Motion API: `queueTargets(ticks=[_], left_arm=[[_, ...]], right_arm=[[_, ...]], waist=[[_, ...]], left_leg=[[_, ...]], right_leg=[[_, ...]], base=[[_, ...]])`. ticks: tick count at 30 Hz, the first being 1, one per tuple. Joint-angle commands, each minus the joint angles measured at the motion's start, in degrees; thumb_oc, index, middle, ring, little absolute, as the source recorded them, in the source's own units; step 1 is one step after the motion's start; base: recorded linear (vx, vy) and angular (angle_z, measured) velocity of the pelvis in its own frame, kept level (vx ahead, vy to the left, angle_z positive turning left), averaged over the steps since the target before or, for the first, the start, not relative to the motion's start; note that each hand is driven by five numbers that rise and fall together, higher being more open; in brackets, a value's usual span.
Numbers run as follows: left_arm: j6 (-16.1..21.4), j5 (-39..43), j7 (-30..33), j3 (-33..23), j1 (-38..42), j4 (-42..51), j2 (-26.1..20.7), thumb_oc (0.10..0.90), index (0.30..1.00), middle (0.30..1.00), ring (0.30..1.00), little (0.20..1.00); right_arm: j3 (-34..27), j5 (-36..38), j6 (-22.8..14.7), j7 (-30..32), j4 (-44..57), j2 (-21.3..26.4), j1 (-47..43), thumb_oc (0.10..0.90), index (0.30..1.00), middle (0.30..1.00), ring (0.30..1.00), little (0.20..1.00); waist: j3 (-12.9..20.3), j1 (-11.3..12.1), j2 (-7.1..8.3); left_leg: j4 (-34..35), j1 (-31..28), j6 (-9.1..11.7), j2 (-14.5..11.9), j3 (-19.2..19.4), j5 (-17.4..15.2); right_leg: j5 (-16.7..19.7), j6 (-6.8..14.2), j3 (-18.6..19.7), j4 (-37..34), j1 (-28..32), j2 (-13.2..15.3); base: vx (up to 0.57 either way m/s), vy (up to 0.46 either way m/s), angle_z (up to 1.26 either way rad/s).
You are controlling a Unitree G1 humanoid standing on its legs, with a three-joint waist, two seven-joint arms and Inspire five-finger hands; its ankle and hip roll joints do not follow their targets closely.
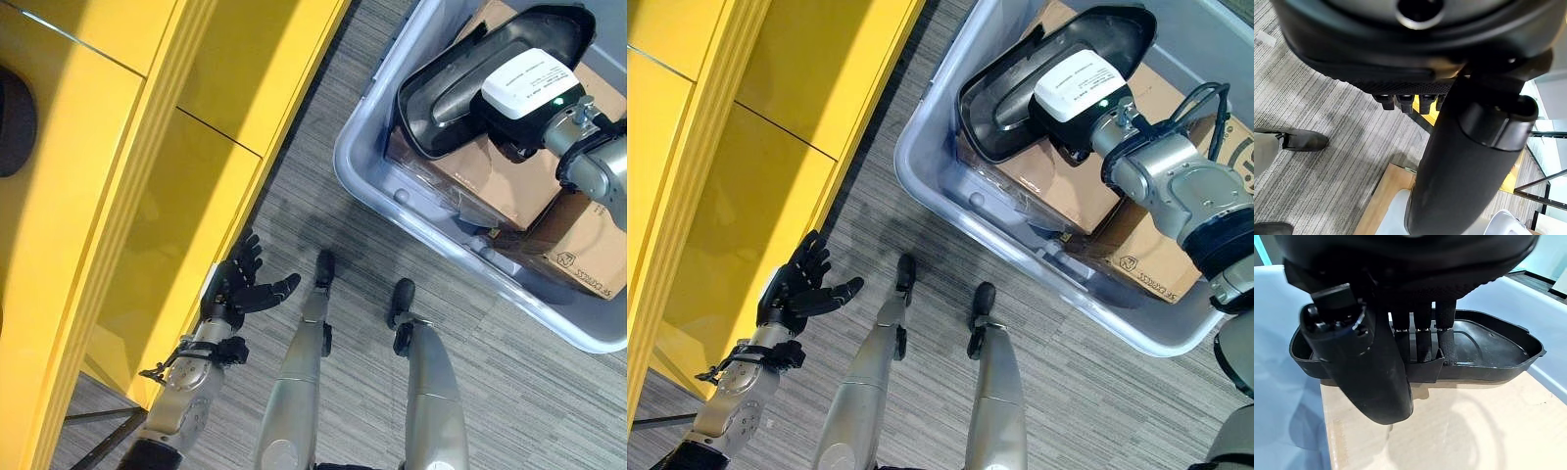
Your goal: Move parts from the plastic box to the shelf.
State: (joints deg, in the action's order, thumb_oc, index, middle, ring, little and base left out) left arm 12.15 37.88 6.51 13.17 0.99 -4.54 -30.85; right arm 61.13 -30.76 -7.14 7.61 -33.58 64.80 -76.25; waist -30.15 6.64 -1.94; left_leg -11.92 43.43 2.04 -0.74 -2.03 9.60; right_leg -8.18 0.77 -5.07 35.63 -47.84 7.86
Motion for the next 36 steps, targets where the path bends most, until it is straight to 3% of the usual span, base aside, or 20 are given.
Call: queueTargets(ticks=[1,12,20,22,27,32,36], left_arm=[[5.1,0.1,0.3,-2.1,-2.1,5.2,-1.9,0.900,1.000,1.000,1.000,1.000],[4.6,-0.7,0.5,-2.4,-2.0,4.8,-1.1,0.900,1.000,1.000,1.000,1.000],[3.1,-1.4,-0.9,-3.7,-2.7,3.8,-0.6,0.900,1.000,1.000,1.000,1.000],[2.9,-1.5,-1.1,-3.8,-2.8,3.6,-0.7,0.900,1.000,1.000,1.000,1.000],[2.2,-1.4,-2.9,-5.4,-4.1,3.2,-1.1,0.900,1.000,1.000,1.000,1.000],[2.1,-1.6,-3.6,-6.8,-4.7,3.1,-0.9,0.900,1.000,1.000,1.000,1.000],[2.4,-6.0,-4.0,-8.9,-4.2,3.7,-2.7,0.900,1.000,1.000,1.000,1.000]], right_arm=[[-5.7,3.8,0.9,5.6,3.4,1.1,-4.8,0.400,0.300,0.300,0.300,0.300],[-15.4,7.3,-0.3,7.2,13.8,3.5,1.5,0.400,0.300,0.300,0.300,0.300],[-32.6,18.8,-4.3,4.0,28.7,6.5,18.6,0.400,0.300,0.300,0.300,0.300],[-34.2,20.2,-4.4,3.3,29.3,6.7,20.6,0.400,0.300,0.300,0.300,0.300],[-42.4,30.6,-6.5,-1.8,35.8,6.4,31.6,0.400,0.300,0.300,0.300,0.300],[-46.8,36.8,-6.9,-5.4,39.1,5.9,38.6,0.400,0.300,0.300,0.300,0.300],[-49.1,44.1,-6.9,-10.2,41.1,6.9,44.1,0.400,0.300,0.300,0.300,0.300]], waist=[[0.4,0.5,-1.77],[0.4,-0.3,-0.70],[0.5,-1.4,2.15],[1.1,-1.3,2.56],[5.0,-2.1,4.64],[7.9,-2.6,5.68],[12.3,-3.4,6.73]], left_leg=[[-7.0,0.1,1.1,-3.5,-0.1,-7.6],[-6.4,-2.6,1.0,-3.6,0.0,-7.8],[-3.4,-11.0,1.1,-4.3,-0.3,-7.2],[-2.7,-12.1,1.2,-4.5,-0.5,-7.1],[1.0,-18.9,1.4,-5.4,-0.2,-6.4],[4.1,-23.0,1.5,-5.9,0.3,-5.5],[8.7,-27.6,2.4,-6.1,1.1,-3.9]], right_leg=[[-1.0,4.1,3.4,-2.6,7.9,1.1],[-0.9,4.3,3.1,-3.8,10.8,1.0],[0.6,4.8,1.7,-8.8,20.0,0.5],[0.9,4.9,1.6,-10.1,21.2,0.4],[2.9,5.6,0.7,-17.5,28.6,0.4],[4.9,6.1,0.4,-22.6,32.9,0.5],[7.2,6.8,-0.3,-27.8,37.6,0.8]], base=[[0.00,0.000,0.00],[0.00,0.000,0.00],[0.00,0.003,0.02],[0.03,0.001,0.02],[0.05,0.012,-0.05],[0.04,0.014,-0.08],[0.02,0.003,-0.03]])
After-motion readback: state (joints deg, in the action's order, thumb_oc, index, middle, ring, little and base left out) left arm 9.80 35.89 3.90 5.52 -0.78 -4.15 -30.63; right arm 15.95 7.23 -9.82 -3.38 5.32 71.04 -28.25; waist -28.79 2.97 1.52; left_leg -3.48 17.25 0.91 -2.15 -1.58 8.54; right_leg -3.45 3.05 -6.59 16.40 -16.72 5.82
